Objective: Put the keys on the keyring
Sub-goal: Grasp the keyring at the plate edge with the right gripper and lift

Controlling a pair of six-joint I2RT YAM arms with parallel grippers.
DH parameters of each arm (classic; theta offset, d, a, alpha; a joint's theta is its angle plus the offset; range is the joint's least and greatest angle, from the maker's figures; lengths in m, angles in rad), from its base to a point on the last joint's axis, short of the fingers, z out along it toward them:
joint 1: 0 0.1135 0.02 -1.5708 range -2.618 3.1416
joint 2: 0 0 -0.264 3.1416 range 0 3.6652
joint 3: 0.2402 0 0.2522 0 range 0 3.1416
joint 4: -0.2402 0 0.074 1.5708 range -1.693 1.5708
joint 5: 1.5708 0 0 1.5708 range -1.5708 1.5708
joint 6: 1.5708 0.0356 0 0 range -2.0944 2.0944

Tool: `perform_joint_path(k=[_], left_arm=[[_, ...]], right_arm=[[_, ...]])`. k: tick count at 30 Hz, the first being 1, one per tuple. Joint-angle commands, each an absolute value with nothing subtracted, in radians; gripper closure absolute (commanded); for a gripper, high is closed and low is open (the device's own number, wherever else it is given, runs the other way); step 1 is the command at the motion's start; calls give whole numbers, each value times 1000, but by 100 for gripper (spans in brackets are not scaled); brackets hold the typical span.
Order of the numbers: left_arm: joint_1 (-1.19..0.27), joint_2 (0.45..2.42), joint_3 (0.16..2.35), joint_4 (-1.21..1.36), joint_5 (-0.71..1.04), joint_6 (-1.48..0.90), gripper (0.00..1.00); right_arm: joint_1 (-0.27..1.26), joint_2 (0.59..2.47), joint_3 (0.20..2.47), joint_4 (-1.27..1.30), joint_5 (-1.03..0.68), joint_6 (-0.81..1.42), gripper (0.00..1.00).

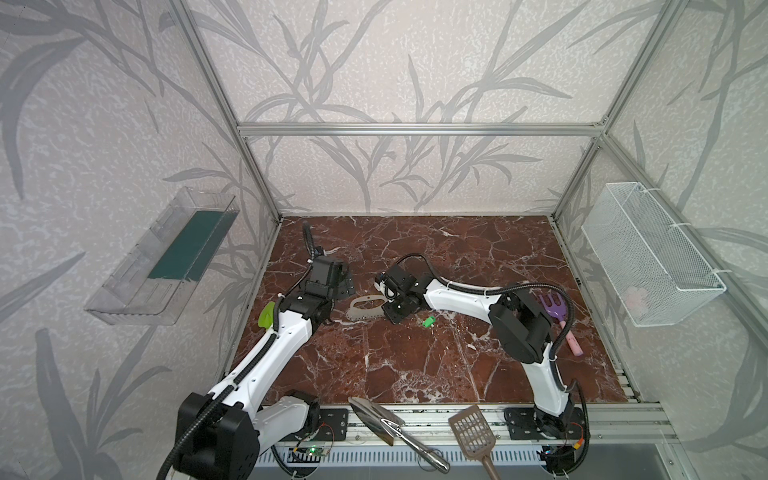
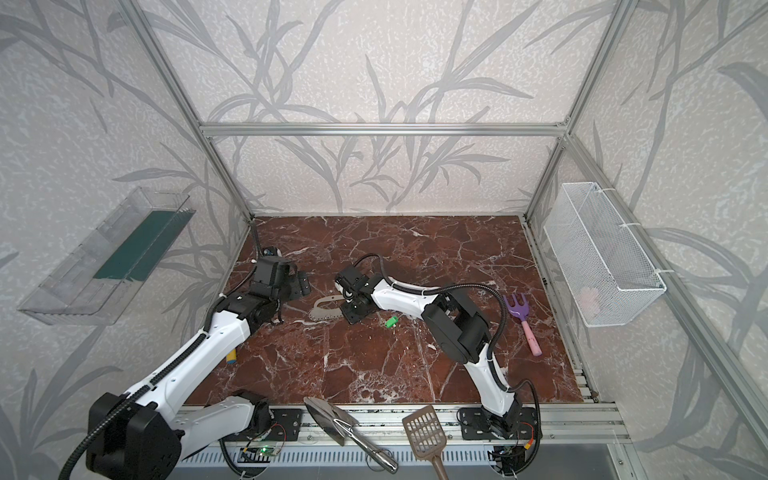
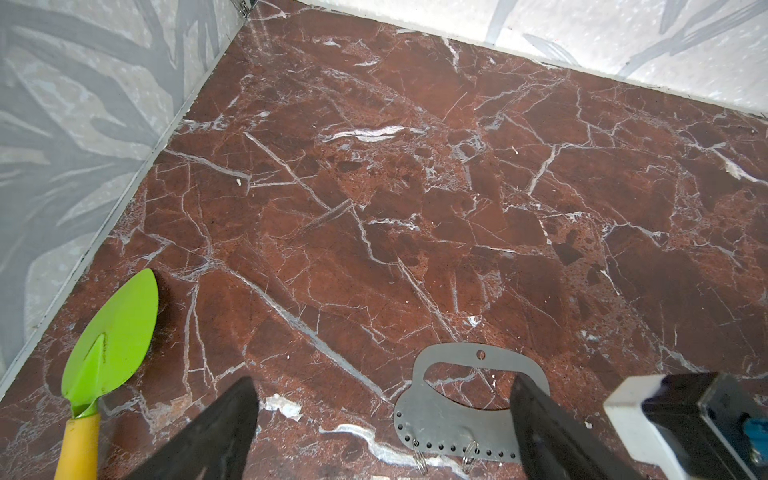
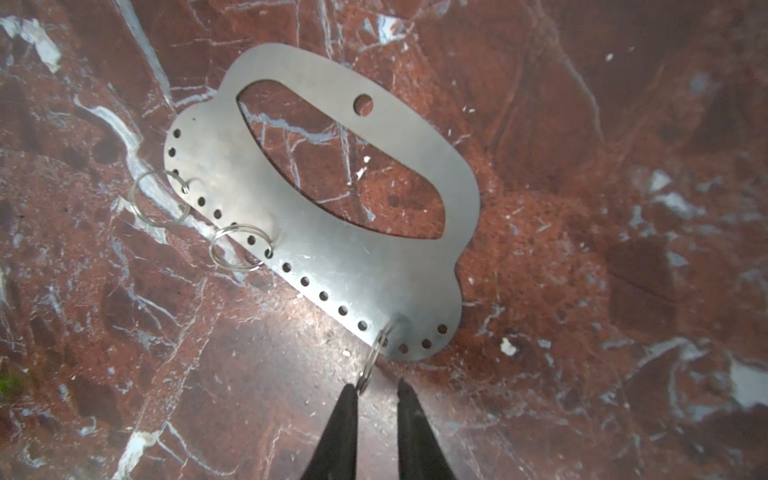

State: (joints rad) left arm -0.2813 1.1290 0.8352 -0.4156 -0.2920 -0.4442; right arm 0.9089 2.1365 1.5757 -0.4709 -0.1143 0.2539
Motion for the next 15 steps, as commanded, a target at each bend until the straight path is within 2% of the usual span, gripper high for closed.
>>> perform_joint_path(k=[1,15], left_arm=[[-285,1103,863,-451,-319,-446,5],[-286,1100,863,-458,-310,-451,5]], right_arm=[[913,2156,1607,-506,-93,240,81],[912,2173,1630,-507,-113,234,81]])
